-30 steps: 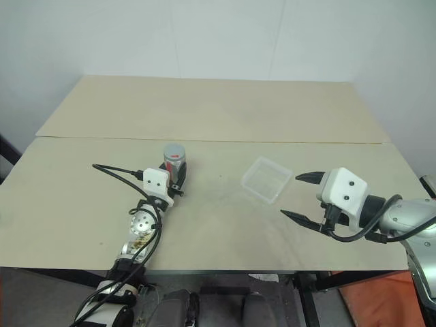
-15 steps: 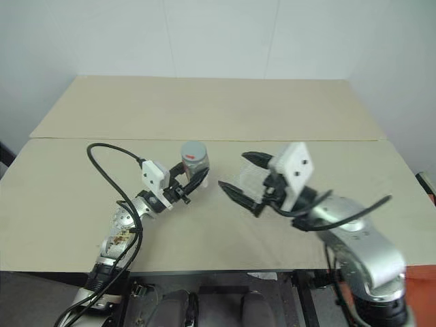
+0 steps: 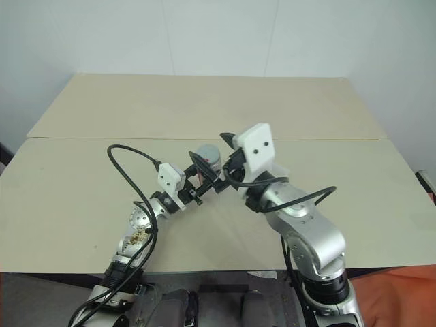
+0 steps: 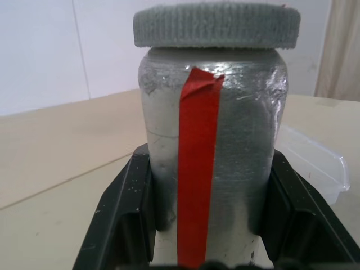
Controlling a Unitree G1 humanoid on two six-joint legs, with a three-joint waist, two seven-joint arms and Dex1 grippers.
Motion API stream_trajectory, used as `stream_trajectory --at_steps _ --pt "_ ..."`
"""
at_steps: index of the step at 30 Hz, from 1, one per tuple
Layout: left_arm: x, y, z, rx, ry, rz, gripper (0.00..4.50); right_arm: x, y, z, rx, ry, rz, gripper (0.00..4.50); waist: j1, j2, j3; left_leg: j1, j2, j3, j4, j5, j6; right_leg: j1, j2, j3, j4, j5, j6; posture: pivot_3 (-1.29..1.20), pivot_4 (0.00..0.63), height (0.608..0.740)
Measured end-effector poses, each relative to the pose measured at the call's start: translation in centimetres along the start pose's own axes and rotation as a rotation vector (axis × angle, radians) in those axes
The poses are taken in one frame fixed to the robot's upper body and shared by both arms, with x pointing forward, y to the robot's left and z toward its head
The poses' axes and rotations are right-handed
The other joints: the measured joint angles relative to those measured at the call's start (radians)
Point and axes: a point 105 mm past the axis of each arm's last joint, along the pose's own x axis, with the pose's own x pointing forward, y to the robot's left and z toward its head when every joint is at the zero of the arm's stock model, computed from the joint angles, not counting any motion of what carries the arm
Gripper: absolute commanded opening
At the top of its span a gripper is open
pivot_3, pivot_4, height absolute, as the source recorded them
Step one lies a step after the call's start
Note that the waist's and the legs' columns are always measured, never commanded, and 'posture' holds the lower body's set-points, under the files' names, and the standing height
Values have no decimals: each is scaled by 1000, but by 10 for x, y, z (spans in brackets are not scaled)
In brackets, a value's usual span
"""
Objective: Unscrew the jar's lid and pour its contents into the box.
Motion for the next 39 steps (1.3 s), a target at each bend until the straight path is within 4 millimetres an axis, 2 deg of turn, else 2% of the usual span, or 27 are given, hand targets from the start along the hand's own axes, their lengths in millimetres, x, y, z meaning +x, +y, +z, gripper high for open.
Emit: stream_trajectory --at_steps 8,24,27,30,39 --pt "0 0 1 8 -6 6 1974 9 -4 -18 -38 53 -57 4500 -6 0 0 0 0 0 0 0 0 0 0 0 0 0 0 0 150 740" --pt "1 -1 1 26 -10 3 1974 17 -4 -26 -24 53 -63 4500 -6 0 0 0 0 0 0 0 0 0 0 -1 0 0 0 0 150 740" --pt "1 -1 1 26 -10 3 1974 17 -5 -27 -25 57 -63 3932 -6 0 0 0 0 0 0 0 0 0 0 -1 0 0 0 0 150 740" --pt "1 -2 2 24 -13 4 1974 18 -4 -28 -19 59 -60 2884 -6 0 0 0 0 0 0 0 0 0 0 -1 0 0 0 0 150 740" --pt "0 -1 -1 23 -4 5 1974 18 -4 -30 -21 64 -47 2807 -6 0 0 0 0 0 0 0 0 0 0 -1 0 0 0 0 150 740"
